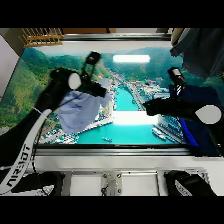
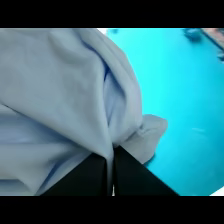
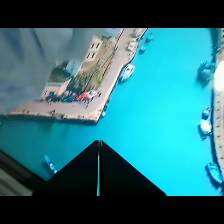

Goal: Fold the clothes and pants, and hang the long-sleeved shirts on hangers.

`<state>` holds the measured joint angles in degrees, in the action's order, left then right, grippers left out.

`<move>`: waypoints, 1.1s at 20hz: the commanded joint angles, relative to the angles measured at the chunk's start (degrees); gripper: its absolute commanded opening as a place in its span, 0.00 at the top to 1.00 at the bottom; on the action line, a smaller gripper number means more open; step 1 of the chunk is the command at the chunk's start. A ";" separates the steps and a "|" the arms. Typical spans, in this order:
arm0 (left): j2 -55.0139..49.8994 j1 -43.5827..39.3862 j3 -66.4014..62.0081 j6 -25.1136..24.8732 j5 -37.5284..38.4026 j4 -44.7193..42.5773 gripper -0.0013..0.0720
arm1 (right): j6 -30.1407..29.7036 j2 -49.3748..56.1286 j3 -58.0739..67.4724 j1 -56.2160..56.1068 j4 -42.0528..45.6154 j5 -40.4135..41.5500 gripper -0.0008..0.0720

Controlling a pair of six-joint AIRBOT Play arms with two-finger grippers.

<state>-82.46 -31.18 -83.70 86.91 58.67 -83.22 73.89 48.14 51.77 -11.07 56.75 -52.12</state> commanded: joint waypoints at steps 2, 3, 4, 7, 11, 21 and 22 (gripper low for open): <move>0.31 -15.80 -0.68 -0.13 2.56 0.70 0.97 | -0.83 -3.72 1.03 7.65 1.75 3.23 0.97; 0.31 -17.66 -0.68 -0.13 2.91 0.59 0.82 | -0.79 -4.61 1.03 9.73 1.70 3.23 0.97; 0.61 -18.23 -0.68 -0.04 3.13 -0.50 0.32 | -0.46 -5.22 1.03 11.26 1.73 3.21 0.97; 3.72 -12.70 0.55 9.16 3.76 -5.31 0.16 | -0.17 -6.45 1.03 13.46 1.66 2.73 0.97; 12.46 4.07 16.28 22.25 0.46 -5.09 0.16 | -0.17 -6.32 1.01 13.44 1.68 0.50 0.97; 14.38 33.40 49.27 11.41 -8.70 29.38 0.16 | -0.17 -6.34 1.01 13.35 1.46 0.42 0.97; 13.00 32.68 49.46 11.23 -8.79 29.53 0.16 | -0.17 -6.34 1.01 13.35 1.46 0.42 0.97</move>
<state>-67.24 -0.97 -38.28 103.11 51.81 -62.74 73.69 41.85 52.73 2.33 58.30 -51.64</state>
